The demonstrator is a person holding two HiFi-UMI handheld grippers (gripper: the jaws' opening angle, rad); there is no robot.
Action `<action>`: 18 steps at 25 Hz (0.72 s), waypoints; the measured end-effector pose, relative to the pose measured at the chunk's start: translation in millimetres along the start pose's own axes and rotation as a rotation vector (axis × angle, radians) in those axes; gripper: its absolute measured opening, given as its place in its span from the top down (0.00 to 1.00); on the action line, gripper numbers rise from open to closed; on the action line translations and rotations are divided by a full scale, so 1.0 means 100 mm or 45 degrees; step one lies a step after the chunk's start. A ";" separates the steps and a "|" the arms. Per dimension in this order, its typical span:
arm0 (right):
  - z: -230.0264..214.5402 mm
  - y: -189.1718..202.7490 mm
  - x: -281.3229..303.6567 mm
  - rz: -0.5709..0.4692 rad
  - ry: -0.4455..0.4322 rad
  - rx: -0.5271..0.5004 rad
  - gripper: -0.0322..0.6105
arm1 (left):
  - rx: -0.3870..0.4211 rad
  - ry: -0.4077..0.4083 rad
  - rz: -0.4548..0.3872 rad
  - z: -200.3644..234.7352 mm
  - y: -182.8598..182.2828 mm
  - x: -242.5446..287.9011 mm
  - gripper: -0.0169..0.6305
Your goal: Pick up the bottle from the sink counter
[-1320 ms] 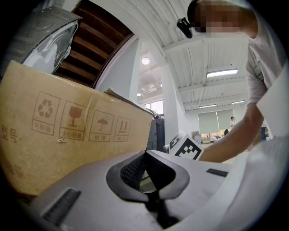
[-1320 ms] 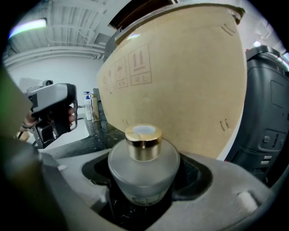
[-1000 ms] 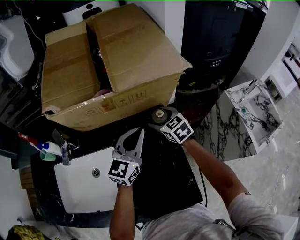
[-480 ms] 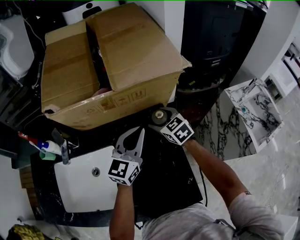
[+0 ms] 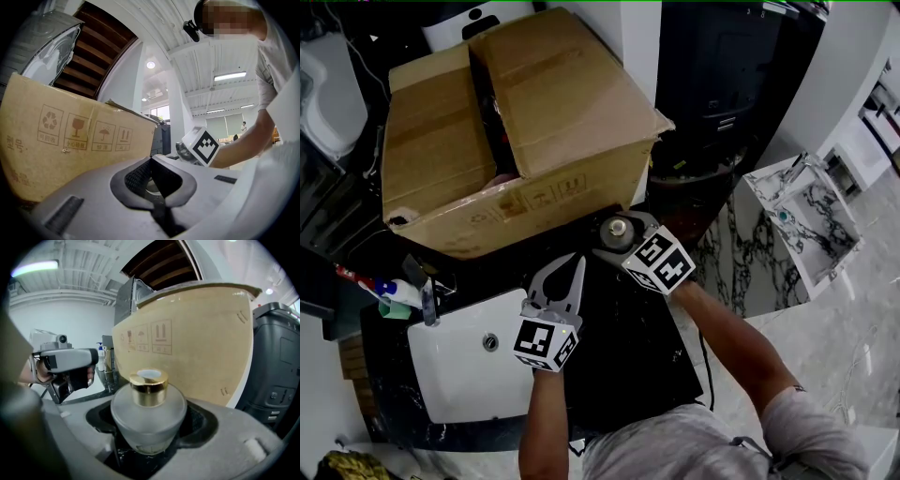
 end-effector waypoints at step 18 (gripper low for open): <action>0.79 -0.34 -0.85 -0.159 -0.086 -0.082 0.43 | 0.049 -0.075 -0.036 -0.22 -0.23 -0.48 0.97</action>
Point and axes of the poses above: the fingertips, and each gripper's own axes: x forward along the fingers, z to its left, y out of its underside, the point moved 4 cm from there along -x, backward along the fingers, and after that the axes turned 8 degrees about z, right-handed, at the moved point
